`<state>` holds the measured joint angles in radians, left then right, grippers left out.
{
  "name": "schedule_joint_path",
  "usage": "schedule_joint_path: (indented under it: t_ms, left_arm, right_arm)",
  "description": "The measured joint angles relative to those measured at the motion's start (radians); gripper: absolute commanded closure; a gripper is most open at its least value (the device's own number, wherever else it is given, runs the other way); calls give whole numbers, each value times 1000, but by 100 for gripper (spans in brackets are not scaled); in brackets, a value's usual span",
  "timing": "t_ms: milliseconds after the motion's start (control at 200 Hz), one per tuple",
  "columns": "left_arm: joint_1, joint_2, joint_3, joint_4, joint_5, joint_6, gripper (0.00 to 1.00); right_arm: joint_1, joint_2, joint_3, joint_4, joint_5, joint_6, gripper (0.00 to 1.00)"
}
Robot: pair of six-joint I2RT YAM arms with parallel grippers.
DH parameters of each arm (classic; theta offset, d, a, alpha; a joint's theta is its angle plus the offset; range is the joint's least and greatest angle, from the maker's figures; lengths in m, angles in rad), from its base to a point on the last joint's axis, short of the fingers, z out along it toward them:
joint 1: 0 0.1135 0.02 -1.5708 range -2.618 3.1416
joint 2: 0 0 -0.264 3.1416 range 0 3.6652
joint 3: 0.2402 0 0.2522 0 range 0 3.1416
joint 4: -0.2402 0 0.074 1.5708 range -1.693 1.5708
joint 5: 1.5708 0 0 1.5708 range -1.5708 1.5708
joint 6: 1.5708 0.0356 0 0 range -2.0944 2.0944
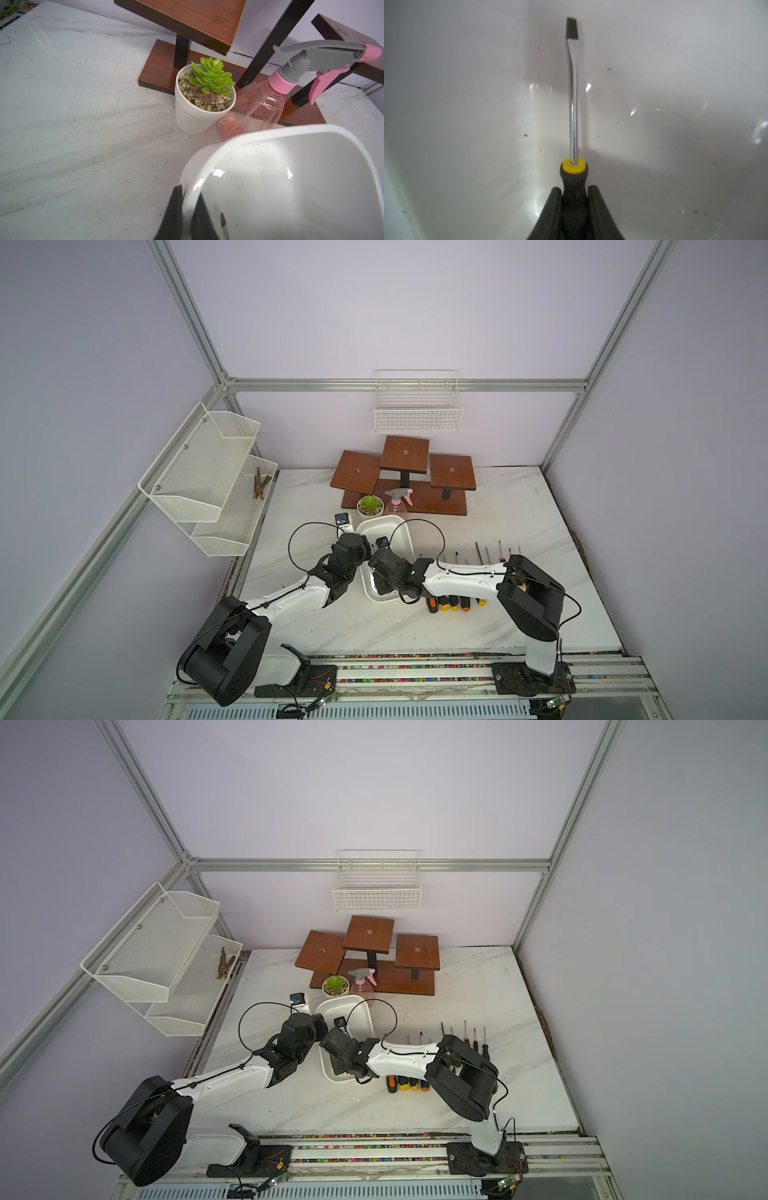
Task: Take out the screwdriver from the storage box
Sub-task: Pick up the screwdriver from the storage box.
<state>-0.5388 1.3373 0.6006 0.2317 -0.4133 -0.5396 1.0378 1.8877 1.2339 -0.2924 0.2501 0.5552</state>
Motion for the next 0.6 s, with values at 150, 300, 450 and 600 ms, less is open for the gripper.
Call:
schedule_joint_path:
  t_ms: [150, 300, 450, 600]
  left_arm:
    - [0, 0, 0, 0, 0, 0, 100]
    - [0, 1, 0, 0, 0, 0, 100]
    - [0, 2, 0, 0, 0, 0, 100]
    - [0, 2, 0, 0, -1, -1, 100]
  right_arm:
    - [-2, -98, -21, -2, -13, -11, 100]
    - [-2, -179, -32, -11, -29, -16, 100]
    - [-2, -244, -49, -29, -38, -18, 100]
    - [-2, -315, -63, -69, -38, -21, 100]
